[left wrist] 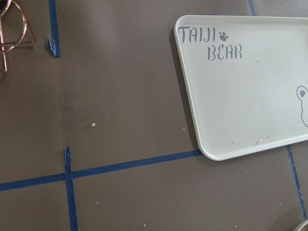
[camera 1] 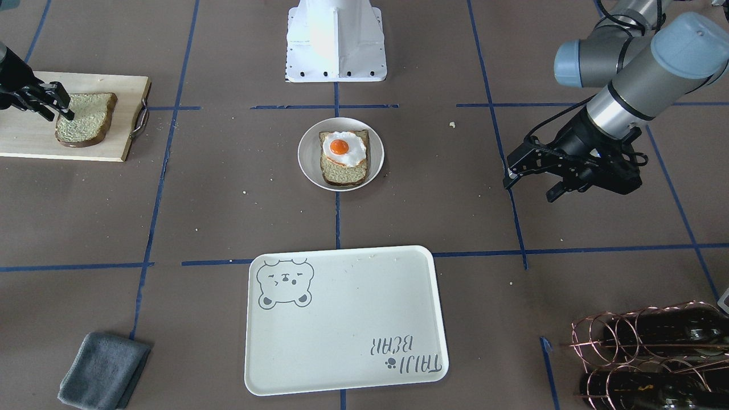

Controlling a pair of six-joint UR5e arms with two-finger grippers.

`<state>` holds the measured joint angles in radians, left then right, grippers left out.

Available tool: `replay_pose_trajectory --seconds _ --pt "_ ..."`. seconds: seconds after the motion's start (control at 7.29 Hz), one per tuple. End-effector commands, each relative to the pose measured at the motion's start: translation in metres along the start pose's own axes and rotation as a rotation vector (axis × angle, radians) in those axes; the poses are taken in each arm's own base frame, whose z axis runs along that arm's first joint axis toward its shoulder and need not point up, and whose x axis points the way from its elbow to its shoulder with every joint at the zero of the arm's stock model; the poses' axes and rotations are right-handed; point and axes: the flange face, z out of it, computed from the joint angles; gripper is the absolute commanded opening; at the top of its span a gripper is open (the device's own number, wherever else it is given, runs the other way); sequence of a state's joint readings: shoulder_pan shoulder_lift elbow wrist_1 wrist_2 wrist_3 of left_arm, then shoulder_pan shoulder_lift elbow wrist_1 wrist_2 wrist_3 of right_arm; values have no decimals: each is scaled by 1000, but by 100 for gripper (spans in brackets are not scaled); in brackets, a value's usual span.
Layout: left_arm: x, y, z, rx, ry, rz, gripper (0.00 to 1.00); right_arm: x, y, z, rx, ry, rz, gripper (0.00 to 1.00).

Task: Make sandwich and place on tray
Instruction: 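Grasp the bread slice with the right gripper and lift it off the board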

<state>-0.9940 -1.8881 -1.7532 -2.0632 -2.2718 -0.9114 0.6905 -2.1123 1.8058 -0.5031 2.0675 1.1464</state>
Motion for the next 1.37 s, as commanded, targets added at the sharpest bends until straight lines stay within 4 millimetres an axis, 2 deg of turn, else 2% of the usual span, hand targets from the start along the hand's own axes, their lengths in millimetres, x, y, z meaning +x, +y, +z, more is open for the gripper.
replay_pose_trajectory --seconds 0.0,0.27,0.41,0.55,0.96,1.1,1.24 --pt "-2 0 1 -2 -2 1 100 2 1 2 -5 4 0 47" --pt "-1 0 1 -1 -2 2 100 4 2 5 -11 9 -1 47" --pt "-1 0 1 -1 -2 2 100 2 2 5 -12 7 -4 35" --pt "-1 0 1 -1 -2 2 100 1 2 5 -12 5 -6 0" --pt "-2 0 2 -3 -3 0 100 -17 -2 -6 7 -32 -25 0" --pt "-2 0 1 -2 -3 -1 100 -29 -3 -17 24 -57 -45 0" --pt "-2 0 1 -2 -3 1 100 -49 -6 -39 54 -101 -61 0"
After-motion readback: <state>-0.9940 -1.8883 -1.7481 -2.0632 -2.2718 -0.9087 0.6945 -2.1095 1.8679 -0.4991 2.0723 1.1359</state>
